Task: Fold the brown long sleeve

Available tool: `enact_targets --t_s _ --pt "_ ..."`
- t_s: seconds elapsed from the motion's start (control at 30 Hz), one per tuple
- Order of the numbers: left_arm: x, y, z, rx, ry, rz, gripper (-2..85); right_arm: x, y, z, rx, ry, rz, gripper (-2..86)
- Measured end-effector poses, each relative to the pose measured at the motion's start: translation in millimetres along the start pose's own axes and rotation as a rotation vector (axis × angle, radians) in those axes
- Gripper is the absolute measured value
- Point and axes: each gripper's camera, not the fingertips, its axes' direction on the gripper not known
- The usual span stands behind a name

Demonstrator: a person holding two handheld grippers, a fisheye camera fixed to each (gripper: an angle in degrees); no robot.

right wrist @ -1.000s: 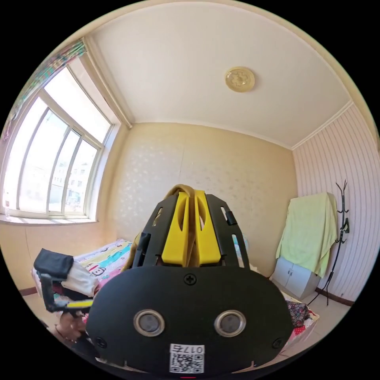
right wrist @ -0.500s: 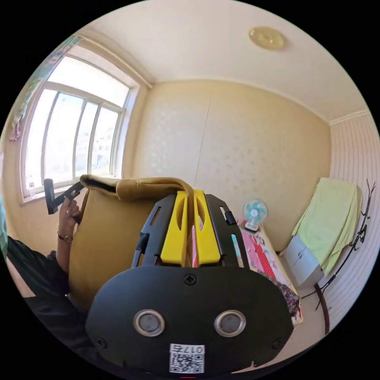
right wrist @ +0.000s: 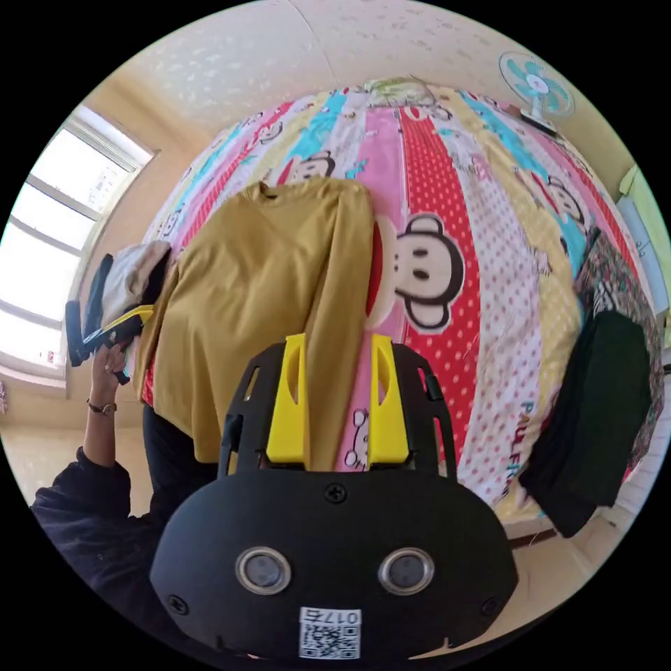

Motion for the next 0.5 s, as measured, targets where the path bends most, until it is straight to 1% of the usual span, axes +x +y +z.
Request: enact_targets --t_s 0.07,0.1,0.13,0.17,0.2,0.23,0.27,0.3,0.33,0.37,0.4,0.43,0.47,0.5 --pt "4 45 9 -0.026 0.031 0.004 13.5 15 64 49 -0.101 -0.044 0.056 13.1" --pt "4 71 9 -0.026 0.032 -0.013 13.4 16 80 55 -0.092 -0.056 0.062 12.8" --pt "3 83 7 -0.024 0.026 -0.028 13.3 14 110 52 0.016 -0.045 0.051 10.5" --pt "0 103 3 -0.018 0.018 -0.057 13.1 12 125 50 -0.022 -0.013 0.000 6.6" --pt "-4 116 -3 -0.013 0.033 -0.071 12.6 12 128 50 -0.069 -0.008 -0.043 5.7" --pt "-6 120 -7 -0.011 0.046 -0.078 12.6 20 127 45 -0.178 -0.002 -0.092 3.9" --pt "-13 125 -17 -0.007 0.073 -0.096 12.4 34 123 28 -0.186 0.044 -0.098 3.5" --pt "-20 125 -28 0.007 0.099 -0.113 12.4 44 121 15 -0.162 0.073 -0.097 3.3" --pt "-23 124 -35 0.019 0.111 -0.116 12.4 68 114 -15 -0.097 0.163 -0.062 3.3" --pt "-28 120 -47 0.042 0.126 -0.114 12.5 98 109 -49 -0.008 0.281 0.020 3.6" --pt "-32 114 -58 0.054 0.132 -0.107 12.7 113 107 -67 0.046 0.337 0.079 3.9" --pt "-34 111 -62 0.056 0.132 -0.105 12.9 144 109 -100 0.152 0.417 0.221 4.9" --pt "-36 104 -68 0.053 0.128 -0.105 13.3 168 115 -127 0.226 0.441 0.352 6.5" --pt "-38 97 -71 0.046 0.126 -0.105 13.7 174 118 -135 0.255 0.424 0.378 8.3"
